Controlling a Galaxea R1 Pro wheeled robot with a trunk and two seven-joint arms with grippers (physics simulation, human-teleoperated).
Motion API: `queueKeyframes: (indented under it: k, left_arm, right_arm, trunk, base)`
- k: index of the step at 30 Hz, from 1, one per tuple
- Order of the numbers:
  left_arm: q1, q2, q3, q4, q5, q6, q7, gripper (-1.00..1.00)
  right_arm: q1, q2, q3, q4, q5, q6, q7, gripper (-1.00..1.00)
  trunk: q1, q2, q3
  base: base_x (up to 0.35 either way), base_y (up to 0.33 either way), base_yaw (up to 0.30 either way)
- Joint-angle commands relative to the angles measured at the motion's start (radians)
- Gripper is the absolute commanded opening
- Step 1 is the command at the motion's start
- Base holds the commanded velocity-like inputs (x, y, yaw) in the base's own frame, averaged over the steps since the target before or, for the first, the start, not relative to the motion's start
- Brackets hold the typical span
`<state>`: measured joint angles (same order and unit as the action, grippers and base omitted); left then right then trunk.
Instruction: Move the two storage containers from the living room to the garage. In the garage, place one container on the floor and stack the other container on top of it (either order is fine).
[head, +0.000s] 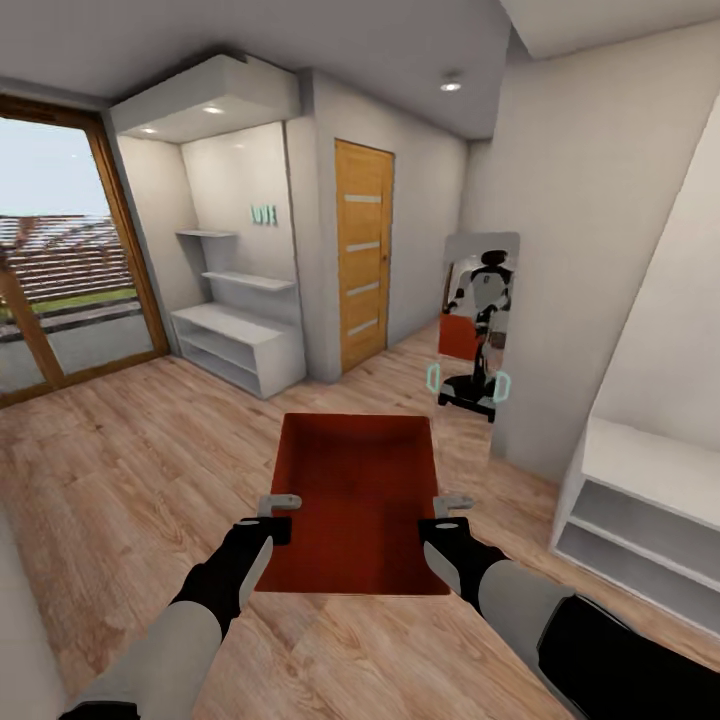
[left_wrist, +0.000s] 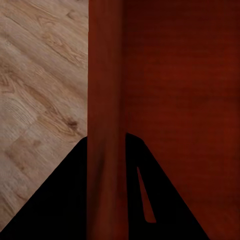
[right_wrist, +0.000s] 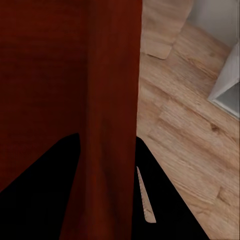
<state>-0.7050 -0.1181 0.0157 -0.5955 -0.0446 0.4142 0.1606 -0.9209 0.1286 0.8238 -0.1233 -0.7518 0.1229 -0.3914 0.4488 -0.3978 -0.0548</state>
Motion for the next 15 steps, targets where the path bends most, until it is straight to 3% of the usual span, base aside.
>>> queueKeyframes:
  k: [1, 15]
  left_arm:
    - [-0.001, -0.016, 0.004, 0.002, -0.001, 0.006, 0.001, -1.0]
    - [-0.001, -0.016, 0.003, 0.002, 0.0, 0.006, 0.001, -1.0]
  right_arm:
    - [-0.001, 0.0, 0.052, -0.03, 0.023, -0.054, -0.003, -1.0]
    - [-0.001, 0.0, 0.052, -0.03, 0.023, -0.054, -0.003, -1.0]
  trunk:
    - [0.001, -0.002, -0.002]
    - [0.001, -0.002, -0.002]
  base:
    - [0.322, 0.0, 0.268]
    - [0.322, 0.0, 0.268]
